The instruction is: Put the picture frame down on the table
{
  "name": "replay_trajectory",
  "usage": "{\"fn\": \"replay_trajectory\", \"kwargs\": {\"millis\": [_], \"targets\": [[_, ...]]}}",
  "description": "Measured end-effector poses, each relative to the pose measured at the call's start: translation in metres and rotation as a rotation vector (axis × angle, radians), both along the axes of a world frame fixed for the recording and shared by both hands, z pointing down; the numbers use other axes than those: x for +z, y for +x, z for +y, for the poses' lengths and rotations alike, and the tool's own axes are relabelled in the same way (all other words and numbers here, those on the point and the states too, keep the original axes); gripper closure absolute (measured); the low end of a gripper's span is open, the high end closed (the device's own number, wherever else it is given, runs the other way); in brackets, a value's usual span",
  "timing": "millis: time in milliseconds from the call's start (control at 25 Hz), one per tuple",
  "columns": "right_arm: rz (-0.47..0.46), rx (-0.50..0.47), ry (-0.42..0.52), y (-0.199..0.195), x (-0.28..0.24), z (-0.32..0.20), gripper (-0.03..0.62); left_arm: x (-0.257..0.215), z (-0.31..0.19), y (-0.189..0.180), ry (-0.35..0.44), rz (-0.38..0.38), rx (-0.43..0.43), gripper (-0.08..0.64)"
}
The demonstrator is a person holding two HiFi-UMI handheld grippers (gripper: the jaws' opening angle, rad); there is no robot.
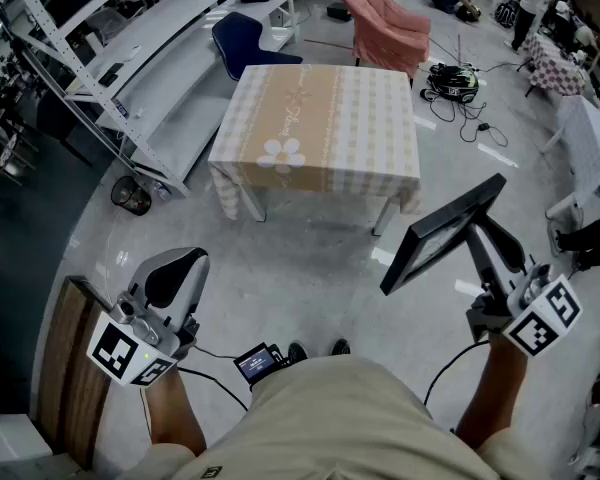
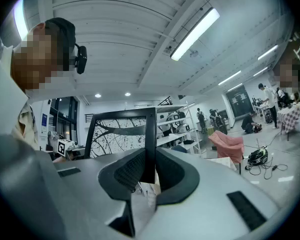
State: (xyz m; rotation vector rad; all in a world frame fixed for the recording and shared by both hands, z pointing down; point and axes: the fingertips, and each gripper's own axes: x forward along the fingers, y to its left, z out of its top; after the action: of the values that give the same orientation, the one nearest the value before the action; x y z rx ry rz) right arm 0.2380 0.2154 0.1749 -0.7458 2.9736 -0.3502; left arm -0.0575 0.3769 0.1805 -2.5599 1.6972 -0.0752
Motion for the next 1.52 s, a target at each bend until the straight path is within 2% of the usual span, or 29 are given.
{"fn": "replay_trajectory", "kwargs": {"millis": [640,920,1200,1520], "targets": [[-0.012,0.058,-0.028,-0.015,-0.005,0.03,0.531,0.006,0.012,-0.014,-0.008,0.04,0.091,0.552],[-0.016,0.123,-0.05,-0.012,-0.007,0.048,0.531,0.013,0.007,-0.005,-0.008,0.074,0.199,0.552],[-0.001,0.215,-0.045,0.022,-0.009,0.066,0.531,0.02,-0.013,0.031,-0.014,0.095,0.333,0.552],[-0.024,0.33,-0.061,0.103,0.0,0.067,0.531,0.015,-0.048,0.112,-0.016,0.076,0.469,0.552]]}}
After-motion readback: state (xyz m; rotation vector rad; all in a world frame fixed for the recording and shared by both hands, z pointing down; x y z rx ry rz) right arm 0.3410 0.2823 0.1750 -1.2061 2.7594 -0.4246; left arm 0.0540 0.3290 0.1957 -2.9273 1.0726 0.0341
